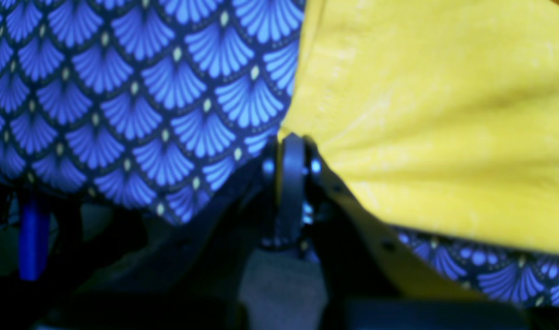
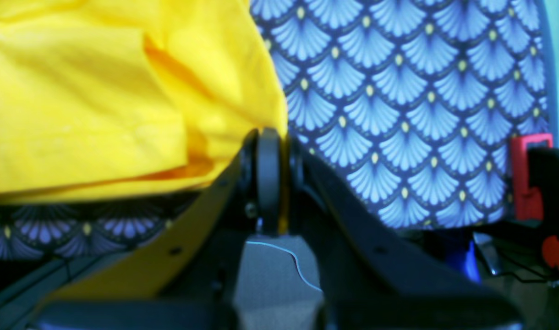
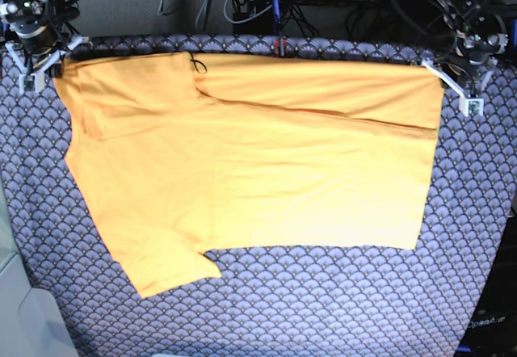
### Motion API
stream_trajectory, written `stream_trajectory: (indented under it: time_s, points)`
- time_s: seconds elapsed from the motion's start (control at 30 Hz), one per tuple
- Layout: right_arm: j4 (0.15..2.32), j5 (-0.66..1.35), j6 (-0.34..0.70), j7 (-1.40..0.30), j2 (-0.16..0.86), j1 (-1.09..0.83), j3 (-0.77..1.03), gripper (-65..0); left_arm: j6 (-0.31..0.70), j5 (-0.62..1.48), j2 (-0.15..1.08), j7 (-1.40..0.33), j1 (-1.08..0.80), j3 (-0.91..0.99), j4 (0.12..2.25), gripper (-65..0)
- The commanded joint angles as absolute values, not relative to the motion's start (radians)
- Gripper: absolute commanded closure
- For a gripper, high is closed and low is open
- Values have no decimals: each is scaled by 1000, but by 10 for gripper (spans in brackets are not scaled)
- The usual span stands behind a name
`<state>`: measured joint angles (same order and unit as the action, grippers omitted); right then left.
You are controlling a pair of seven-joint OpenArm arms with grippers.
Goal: Fold the T-shirt properly
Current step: 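Drag the shirt back toward the robot with both grippers, then open both grippers and release the shirt edge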
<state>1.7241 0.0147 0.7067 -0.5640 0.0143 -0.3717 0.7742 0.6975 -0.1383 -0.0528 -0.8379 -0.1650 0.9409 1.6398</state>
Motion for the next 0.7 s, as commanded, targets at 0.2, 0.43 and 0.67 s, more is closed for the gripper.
stream_trajectory:
  time_s: [0.2,0.43,0.67]
  points:
    - [1736,16,698,-544,28,-394,780,0,691,-148,-44,-828,-183,944,1647,0]
    - [1736,16,698,-544,28,-394,779,-6,691,-148,-39,-826,-183,944,1647,0]
    - [1736,16,698,-544,31,-394,776,-215,698,-148,-39,-825,-183,943,1647,-218]
